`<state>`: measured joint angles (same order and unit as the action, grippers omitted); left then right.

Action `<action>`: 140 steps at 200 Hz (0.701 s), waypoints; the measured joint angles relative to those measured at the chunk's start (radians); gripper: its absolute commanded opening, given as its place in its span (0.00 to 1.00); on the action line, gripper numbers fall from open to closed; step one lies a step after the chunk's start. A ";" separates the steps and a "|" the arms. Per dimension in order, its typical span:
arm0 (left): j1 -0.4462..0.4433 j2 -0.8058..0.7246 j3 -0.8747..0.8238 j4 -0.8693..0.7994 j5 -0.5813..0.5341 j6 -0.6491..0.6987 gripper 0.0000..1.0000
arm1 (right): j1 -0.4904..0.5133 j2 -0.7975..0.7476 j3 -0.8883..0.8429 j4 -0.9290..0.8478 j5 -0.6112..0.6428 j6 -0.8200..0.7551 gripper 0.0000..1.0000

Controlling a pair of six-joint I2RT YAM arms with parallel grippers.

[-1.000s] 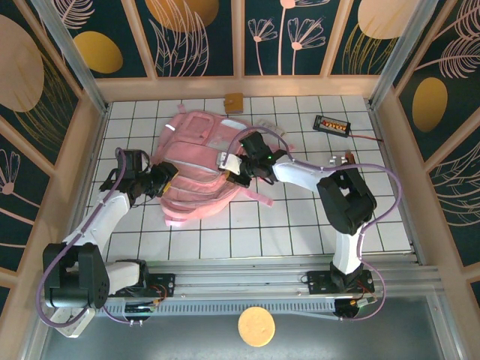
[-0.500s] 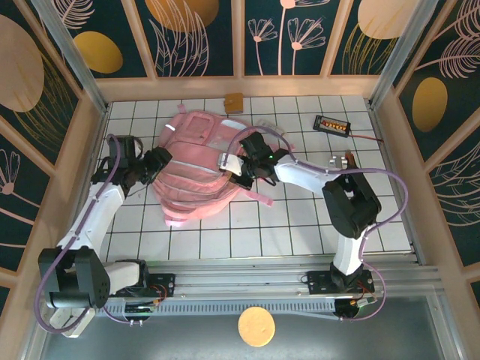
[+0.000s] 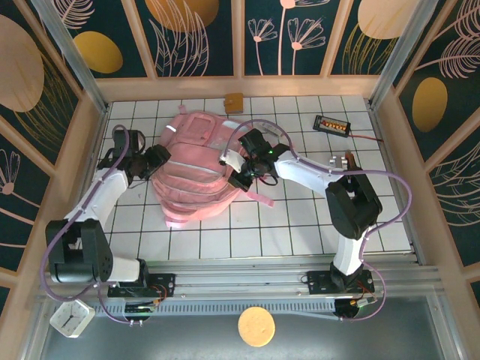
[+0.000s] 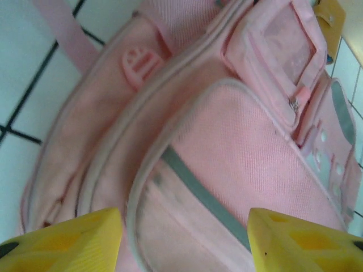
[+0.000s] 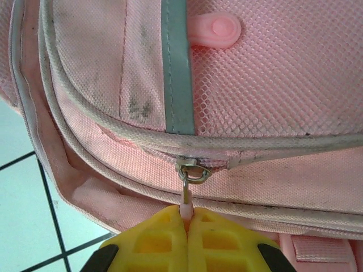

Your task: Pack the student bag

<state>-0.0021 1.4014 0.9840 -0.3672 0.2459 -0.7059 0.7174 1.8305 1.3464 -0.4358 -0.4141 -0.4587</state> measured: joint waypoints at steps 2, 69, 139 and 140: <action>0.002 0.005 0.008 -0.001 -0.003 0.005 0.60 | 0.000 0.000 0.000 0.000 0.000 0.003 0.00; 0.017 0.211 0.150 -0.071 0.017 0.175 0.57 | 0.022 -0.006 0.000 -0.002 0.001 0.050 0.00; 0.017 0.422 0.338 -0.169 0.054 0.360 0.43 | 0.022 -0.006 0.001 -0.002 0.000 0.047 0.00; 0.017 0.424 0.341 -0.170 0.055 0.361 0.42 | 0.022 -0.006 0.001 -0.002 0.000 0.047 0.00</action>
<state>0.0151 1.8252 1.3247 -0.5369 0.3012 -0.3447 0.7395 1.8240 1.3476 -0.4381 -0.4145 -0.4118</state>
